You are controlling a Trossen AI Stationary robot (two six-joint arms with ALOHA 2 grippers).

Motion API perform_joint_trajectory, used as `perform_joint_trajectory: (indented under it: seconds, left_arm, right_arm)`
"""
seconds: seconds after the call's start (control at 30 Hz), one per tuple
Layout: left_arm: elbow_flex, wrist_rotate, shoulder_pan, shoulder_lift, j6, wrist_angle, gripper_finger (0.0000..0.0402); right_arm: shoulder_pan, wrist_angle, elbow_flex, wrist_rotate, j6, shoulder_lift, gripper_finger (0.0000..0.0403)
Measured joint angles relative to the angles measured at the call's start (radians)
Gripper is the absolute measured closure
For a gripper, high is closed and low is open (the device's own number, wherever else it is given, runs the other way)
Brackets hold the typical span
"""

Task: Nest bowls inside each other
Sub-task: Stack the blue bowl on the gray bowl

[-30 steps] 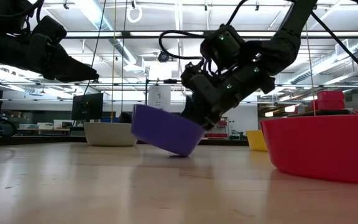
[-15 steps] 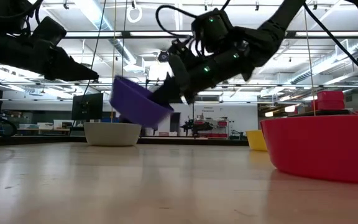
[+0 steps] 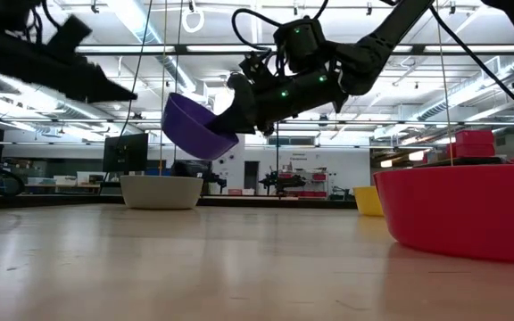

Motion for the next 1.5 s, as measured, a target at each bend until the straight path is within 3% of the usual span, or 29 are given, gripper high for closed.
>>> perform_joint_trajectory:
  seconds: [0.3, 0.43, 0.9, 1.5]
  left_arm:
    - [0.04, 0.133, 0.0, -0.211, -0.039, -0.111, 0.0174]
    - [0.04, 0.176, 0.0, -0.267, -0.046, -0.124, 0.0174]
    - [0.04, 0.209, 0.0, -0.258, -0.067, -0.137, 0.0174]
    - [0.04, 0.225, 0.0, -0.258, -0.06, -0.134, 0.0174]
  right_arm:
    - [-0.03, 0.063, 0.0, -0.006, 0.02, 0.006, 0.0401]
    - [-0.053, 0.055, 0.064, -0.009, 0.045, 0.035, 0.0401]
    - [-0.125, -0.255, 0.606, -0.1, 0.07, 0.283, 0.0401]
    - [-0.194, -0.27, 0.641, -0.128, 0.193, 0.313, 0.0402]
